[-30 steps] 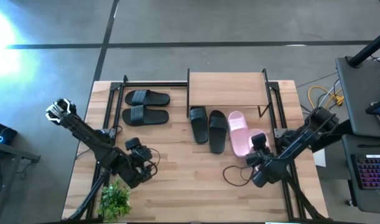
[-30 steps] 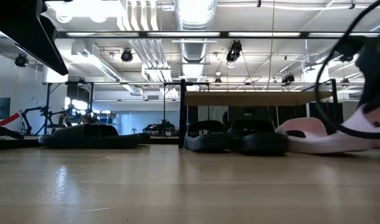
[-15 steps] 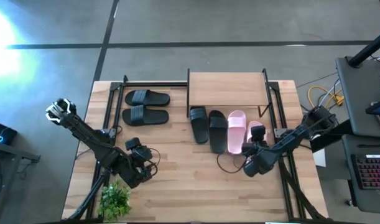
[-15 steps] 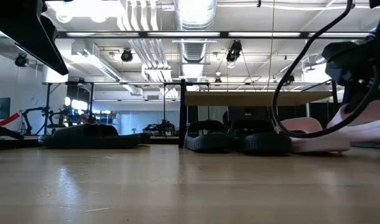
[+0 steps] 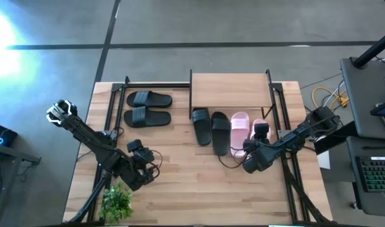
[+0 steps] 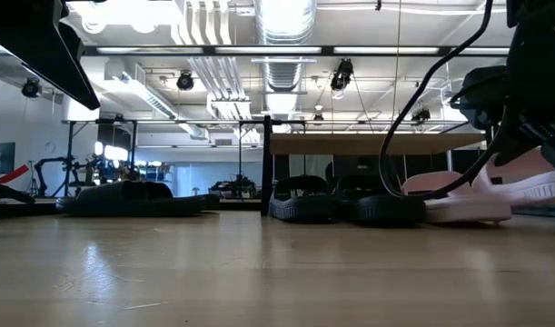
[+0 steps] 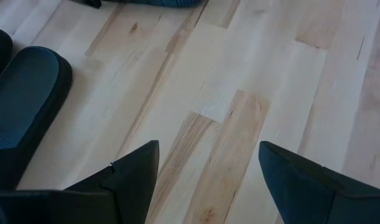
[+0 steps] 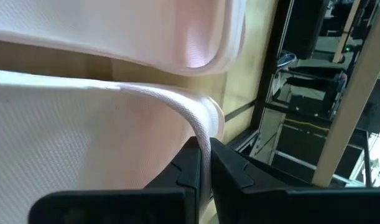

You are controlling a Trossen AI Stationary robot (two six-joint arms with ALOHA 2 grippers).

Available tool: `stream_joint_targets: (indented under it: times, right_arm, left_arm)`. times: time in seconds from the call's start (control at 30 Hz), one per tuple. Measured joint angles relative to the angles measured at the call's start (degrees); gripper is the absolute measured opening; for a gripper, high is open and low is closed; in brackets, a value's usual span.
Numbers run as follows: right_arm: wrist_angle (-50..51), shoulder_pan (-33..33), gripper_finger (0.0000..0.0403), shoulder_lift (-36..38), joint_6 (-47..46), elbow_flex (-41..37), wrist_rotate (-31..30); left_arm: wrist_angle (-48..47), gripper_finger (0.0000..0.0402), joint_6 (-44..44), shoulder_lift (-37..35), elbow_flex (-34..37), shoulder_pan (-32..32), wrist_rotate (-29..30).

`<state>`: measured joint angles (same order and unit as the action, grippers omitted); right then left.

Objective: Pick and place slides into the shelf
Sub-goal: Put the pink slide under the shelf

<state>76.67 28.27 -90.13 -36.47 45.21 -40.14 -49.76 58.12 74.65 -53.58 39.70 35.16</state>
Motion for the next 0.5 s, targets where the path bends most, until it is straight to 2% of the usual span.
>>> stream_joint_targets:
  times: [0.17,0.5]
  right_arm:
    - [-0.54,-0.20,0.0045,0.02,0.94,-0.29,1.56]
    - [0.55,-0.28,0.0158,0.04,0.50,-0.27,2.64]
  left_arm:
    - [-0.02,0.0261,-0.01,0.00,0.00,0.00,-0.26]
    - [-0.06,0.0261,-0.02,0.00,0.00,0.00,-0.44]
